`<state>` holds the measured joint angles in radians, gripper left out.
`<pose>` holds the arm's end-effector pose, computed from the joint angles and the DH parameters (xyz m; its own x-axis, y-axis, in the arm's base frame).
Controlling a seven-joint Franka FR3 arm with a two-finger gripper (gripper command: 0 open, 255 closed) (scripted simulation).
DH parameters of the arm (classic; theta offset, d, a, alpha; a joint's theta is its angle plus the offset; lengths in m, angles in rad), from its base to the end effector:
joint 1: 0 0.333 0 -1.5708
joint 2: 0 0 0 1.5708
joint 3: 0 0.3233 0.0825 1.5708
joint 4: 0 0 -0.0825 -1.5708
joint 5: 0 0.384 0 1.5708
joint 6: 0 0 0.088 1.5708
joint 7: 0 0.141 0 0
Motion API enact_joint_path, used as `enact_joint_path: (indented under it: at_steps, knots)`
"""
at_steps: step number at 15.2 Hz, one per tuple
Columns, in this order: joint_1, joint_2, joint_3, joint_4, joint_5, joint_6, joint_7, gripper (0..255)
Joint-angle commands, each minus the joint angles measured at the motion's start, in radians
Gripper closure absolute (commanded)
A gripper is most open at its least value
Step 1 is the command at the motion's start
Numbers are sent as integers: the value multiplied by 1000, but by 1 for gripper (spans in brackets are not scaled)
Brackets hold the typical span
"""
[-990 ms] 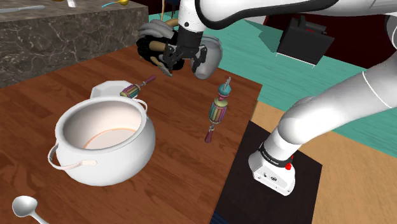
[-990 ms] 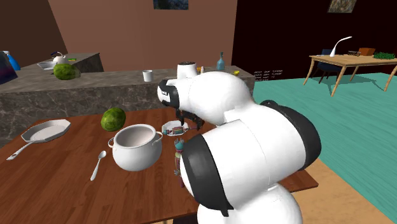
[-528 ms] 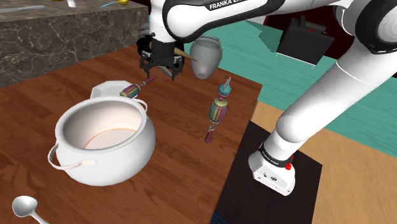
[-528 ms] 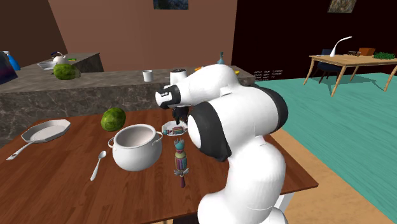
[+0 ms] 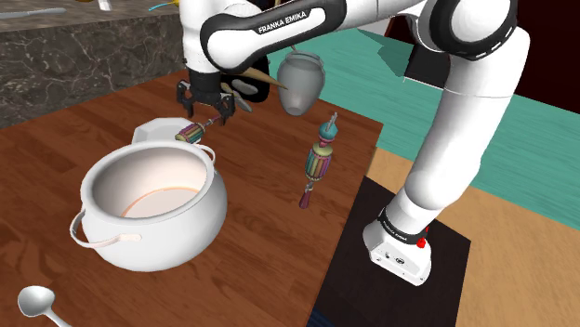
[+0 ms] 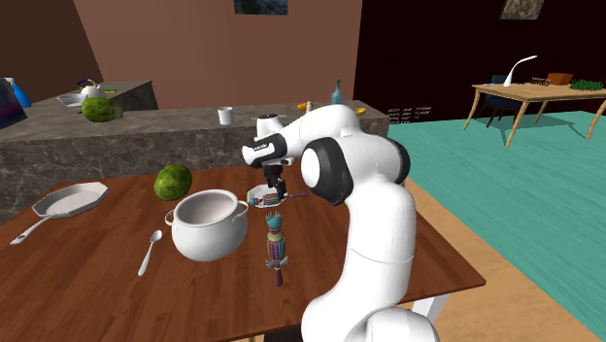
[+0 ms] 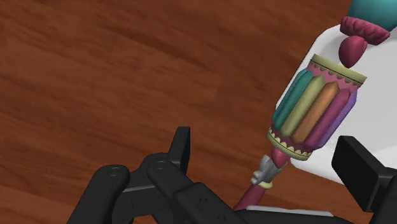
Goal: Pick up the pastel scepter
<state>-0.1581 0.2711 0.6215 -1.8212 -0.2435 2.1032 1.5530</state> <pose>0.5791 0.2458 0.3917 0.5418 -0.8382 0.0619 -0.8359 -0.5451 -0.0638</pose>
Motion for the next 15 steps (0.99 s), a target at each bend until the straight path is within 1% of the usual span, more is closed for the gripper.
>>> enact_joint_path:
  at_steps: [1, 4, 5, 12, 14, 15]
  knots:
    - [32, 90, -27, 83, -47, -11, 91, 0]
    - [85, 217, -74, 217, -92, -34, 200, 0]
    - [93, 234, -83, 237, -96, -37, 212, 0]
    - [101, 275, -100, 194, -124, 41, 233, 0]
    - [101, 275, -100, 194, -124, 41, 233, 0]
    - [99, 273, -100, 193, -124, 41, 232, 255]
